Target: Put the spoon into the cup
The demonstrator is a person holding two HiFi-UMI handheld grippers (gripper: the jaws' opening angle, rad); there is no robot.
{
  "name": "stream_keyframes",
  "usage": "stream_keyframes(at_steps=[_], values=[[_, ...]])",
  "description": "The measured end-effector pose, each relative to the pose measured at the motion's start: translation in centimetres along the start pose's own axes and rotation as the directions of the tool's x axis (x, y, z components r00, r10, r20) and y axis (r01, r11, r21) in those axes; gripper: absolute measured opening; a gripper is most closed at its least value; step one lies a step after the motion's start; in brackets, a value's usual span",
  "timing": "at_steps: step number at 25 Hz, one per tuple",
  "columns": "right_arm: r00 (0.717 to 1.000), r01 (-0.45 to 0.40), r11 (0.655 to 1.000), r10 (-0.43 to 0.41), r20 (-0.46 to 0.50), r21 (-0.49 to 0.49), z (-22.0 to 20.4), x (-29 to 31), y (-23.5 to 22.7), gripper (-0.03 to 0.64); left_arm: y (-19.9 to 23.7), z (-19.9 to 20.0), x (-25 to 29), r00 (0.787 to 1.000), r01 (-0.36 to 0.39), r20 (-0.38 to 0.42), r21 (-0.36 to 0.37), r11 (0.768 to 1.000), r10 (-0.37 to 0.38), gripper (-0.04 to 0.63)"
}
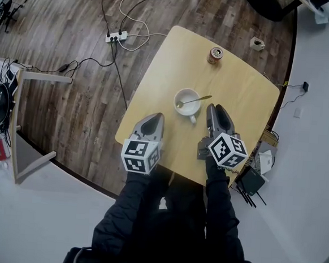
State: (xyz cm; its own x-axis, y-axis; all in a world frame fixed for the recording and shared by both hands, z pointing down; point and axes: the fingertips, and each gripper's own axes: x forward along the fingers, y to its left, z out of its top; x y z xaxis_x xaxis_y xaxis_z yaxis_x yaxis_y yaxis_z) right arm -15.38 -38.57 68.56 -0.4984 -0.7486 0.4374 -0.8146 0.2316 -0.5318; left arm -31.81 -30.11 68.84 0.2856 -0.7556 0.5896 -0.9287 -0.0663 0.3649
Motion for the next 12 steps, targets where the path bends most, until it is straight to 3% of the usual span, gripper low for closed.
stream_keyframes(at_steps=[3, 7, 12], values=[[0.999, 0.013, 0.999, -0.012, 0.031, -0.034, 1.2, -3.6, 0.6, 0.137, -1.6, 1.0, -1.7, 0.999, 0.007, 0.033, 0.020, 1.000, -0.007, 0.034], [0.997, 0.038, 0.991, -0.029, 0.073, -0.125, 3.4, -9.4, 1.5, 0.078, -4.7, 2.3, -4.6, 0.997, 0.012, 0.078, 0.035, 0.999, -0.015, 0.034], [0.994, 0.084, 0.959, -0.060, 0.095, -0.272, 5.7, -17.6, 2.5, 0.021, -10.7, 2.6, -8.8, 0.990, 0.033, 0.135, 0.062, 0.998, -0.041, 0.034]])
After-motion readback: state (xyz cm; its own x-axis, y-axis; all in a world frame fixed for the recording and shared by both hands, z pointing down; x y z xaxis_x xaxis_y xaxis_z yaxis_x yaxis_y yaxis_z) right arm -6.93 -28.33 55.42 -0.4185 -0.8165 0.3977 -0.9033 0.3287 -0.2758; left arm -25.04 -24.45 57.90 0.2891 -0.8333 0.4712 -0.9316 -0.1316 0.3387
